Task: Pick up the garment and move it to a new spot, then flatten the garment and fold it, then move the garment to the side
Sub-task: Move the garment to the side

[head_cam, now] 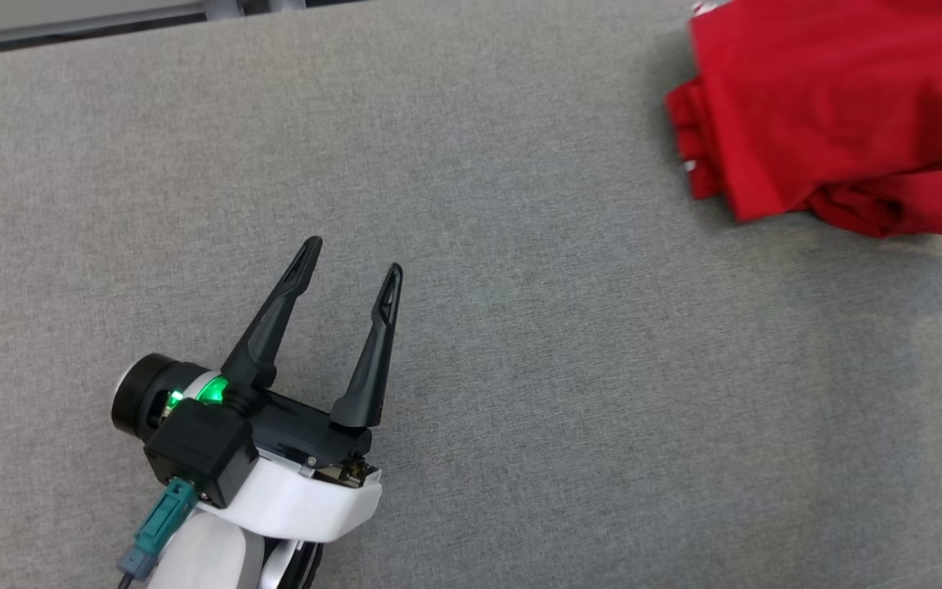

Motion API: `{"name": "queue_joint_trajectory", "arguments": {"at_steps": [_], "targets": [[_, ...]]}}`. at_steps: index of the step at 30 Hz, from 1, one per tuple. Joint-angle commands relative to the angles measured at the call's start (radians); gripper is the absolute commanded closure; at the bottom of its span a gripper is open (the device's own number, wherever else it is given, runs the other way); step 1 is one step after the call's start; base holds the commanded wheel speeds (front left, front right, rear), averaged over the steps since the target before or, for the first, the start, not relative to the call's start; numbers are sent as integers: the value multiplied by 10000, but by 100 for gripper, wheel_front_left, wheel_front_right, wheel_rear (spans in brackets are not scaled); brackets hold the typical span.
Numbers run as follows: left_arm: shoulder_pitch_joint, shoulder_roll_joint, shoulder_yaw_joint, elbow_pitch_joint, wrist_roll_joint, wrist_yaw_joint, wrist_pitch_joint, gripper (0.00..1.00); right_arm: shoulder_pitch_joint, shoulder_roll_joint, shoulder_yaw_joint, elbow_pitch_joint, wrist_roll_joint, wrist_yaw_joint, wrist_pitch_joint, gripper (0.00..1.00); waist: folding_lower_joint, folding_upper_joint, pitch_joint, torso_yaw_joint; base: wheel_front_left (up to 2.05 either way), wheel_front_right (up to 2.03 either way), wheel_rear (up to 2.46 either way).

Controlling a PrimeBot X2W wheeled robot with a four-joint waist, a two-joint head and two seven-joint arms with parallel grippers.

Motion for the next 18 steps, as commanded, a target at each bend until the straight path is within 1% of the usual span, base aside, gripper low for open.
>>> {"name": "queue_joint_trajectory", "arguments": {"at_steps": [1,4,5,6,7,8,9,10,12,14,16,18], "targets": [[-194,88,3,-53,47,-44,32,0,-177,-210,-285,350,-225,-4,-55,100,0,0,188,94,0,0,0],[-283,158,-33,-81,49,-56,99,0,-398,-296,-585,1214,-848,-4,-54,100,0,0,374,226,0,0,0],[-315,184,-42,-92,52,-63,137,0,-475,-282,-642,1566,-1069,-4,-54,97,0,0,421,269,0,0,0],[-332,210,-54,-101,59,-67,159,0,-598,-322,-713,1871,-1328,-6,-54,89,0,0,463,315,0,0,0],[-354,219,-72,-112,57,-76,181,0,-718,-357,-838,2150,-1549,-6,-55,86,0,0,506,367,0,0,0],[-372,226,-87,-124,49,-90,207,0,-817,-363,-1018,2412,-1787,-6,-55,73,0,0,536,418,0,0,0],[-376,236,-111,-130,36,-98,220,0,-877,-413,-1232,2659,-2088,-6,-54,56,0,0,553,471,0,0,0],[-384,246,-142,-139,28,-109,239,0,-920,-462,-1463,2862,-2391,-6,-54,1,0,0,560,529,0,0,0],[-413,265,-155,-136,14,-99,265,0,-995,-640,-2160,3247,-3072,-6,-54,0,0,0,546,634,0,0,0],[-385,278,-138,-100,-7,-52,260,0,-1026,-740,-3062,3150,-4005,-6,-55,0,0,0,487,713,0,0,0],[-289,325,-107,-47,39,35,233,0,-742,-481,-4026,2845,-4969,-4,-54,0,0,0,372,755,0,0,0],[-140,347,-59,-37,97,166,186,0,-437,3,-4947,2331,-5967,-4,-52,0,0,0,200,773,0,0,0]]}}
